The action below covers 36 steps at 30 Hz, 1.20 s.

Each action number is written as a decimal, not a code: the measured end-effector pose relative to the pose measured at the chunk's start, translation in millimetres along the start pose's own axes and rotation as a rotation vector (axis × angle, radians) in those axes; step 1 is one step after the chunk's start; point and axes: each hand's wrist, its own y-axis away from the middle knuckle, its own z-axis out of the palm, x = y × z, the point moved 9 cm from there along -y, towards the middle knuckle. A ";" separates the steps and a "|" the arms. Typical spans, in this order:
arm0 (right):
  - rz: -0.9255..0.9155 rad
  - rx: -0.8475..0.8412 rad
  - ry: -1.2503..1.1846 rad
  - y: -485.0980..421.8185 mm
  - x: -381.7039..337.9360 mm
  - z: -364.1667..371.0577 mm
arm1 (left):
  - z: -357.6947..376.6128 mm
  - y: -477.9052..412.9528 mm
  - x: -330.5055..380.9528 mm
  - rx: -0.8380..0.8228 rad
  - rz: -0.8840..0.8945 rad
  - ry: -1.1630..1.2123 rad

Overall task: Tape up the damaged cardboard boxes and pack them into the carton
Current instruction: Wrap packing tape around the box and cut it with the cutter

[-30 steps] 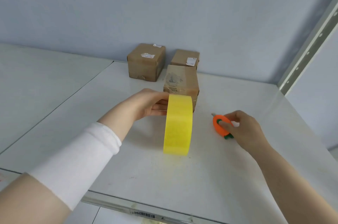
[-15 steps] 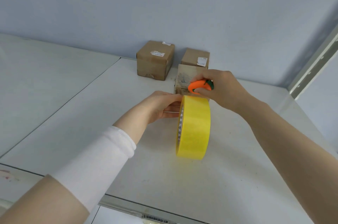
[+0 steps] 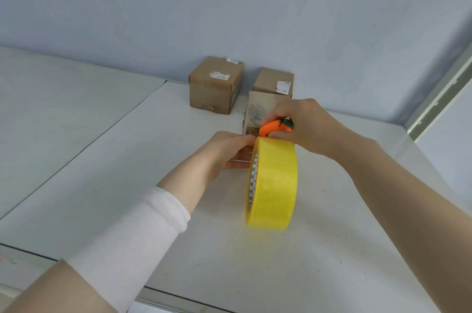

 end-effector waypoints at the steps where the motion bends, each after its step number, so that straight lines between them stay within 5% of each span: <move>1: 0.004 -0.004 0.010 1.5 1.6 -0.8 | 0.2 0.5 0.1 -0.002 0.000 -0.002; 13: 0.000 0.083 -0.135 17.9 16.4 -19.3 | 2.3 5.6 1.9 0.002 -0.003 0.016; 21: -0.057 0.018 0.001 24.4 17.6 -10.5 | 3.5 8.0 3.6 0.008 0.002 0.022; 28: -0.022 0.142 -0.249 20.8 20.0 -20.4 | 4.5 9.5 5.4 -0.004 0.003 0.027; 36: -0.168 0.055 -0.035 12.6 5.2 3.4 | 2.3 8.1 4.5 0.015 0.009 0.006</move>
